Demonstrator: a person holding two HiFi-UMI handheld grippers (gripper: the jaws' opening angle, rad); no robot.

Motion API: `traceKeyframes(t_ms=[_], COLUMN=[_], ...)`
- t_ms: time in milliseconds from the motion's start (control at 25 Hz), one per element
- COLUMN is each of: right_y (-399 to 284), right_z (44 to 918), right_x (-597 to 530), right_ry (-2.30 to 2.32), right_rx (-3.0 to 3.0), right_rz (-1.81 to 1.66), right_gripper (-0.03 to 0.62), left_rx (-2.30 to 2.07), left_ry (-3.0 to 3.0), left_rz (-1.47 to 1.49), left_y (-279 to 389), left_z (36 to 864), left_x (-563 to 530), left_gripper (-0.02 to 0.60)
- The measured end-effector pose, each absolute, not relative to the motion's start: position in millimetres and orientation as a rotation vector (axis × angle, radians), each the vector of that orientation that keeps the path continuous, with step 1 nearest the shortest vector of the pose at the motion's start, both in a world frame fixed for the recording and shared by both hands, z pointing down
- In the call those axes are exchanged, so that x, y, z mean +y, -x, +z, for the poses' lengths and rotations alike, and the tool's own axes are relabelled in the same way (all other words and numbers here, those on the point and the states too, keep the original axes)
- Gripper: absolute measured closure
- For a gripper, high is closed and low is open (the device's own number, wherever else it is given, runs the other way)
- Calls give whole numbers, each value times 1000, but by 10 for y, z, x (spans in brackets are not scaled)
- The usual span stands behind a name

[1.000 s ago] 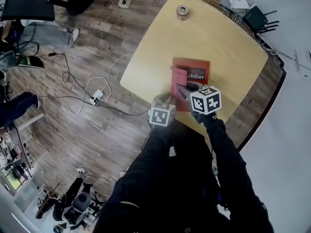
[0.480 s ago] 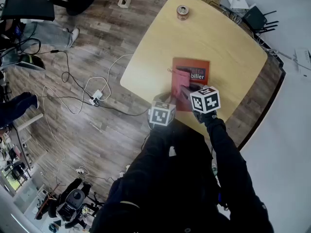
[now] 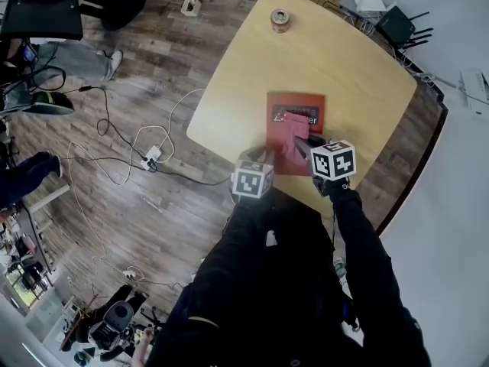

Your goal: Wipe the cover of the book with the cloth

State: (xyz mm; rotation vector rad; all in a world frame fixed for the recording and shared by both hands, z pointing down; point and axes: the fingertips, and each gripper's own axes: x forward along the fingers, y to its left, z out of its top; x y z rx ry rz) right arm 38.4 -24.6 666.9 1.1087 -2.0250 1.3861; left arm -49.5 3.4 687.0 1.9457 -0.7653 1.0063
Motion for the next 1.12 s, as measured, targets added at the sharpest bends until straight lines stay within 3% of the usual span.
traceKeyframes(t_ms=[800,1120], right_y=[-1063,-717], right_z=[6642,6315], right_x=[-64,-132], right_ry=[-1205,-1171], right_rx=[-1963,-2071], right_rz=[1358,1398], right_gripper=[517,517], left_rx=[-751,-742], left_ry=[-1950,-1950], left_rz=[1014,993], left_y=[512,501], left_z=[6891,6883], left_x=[53,47], left_gripper=[468,468])
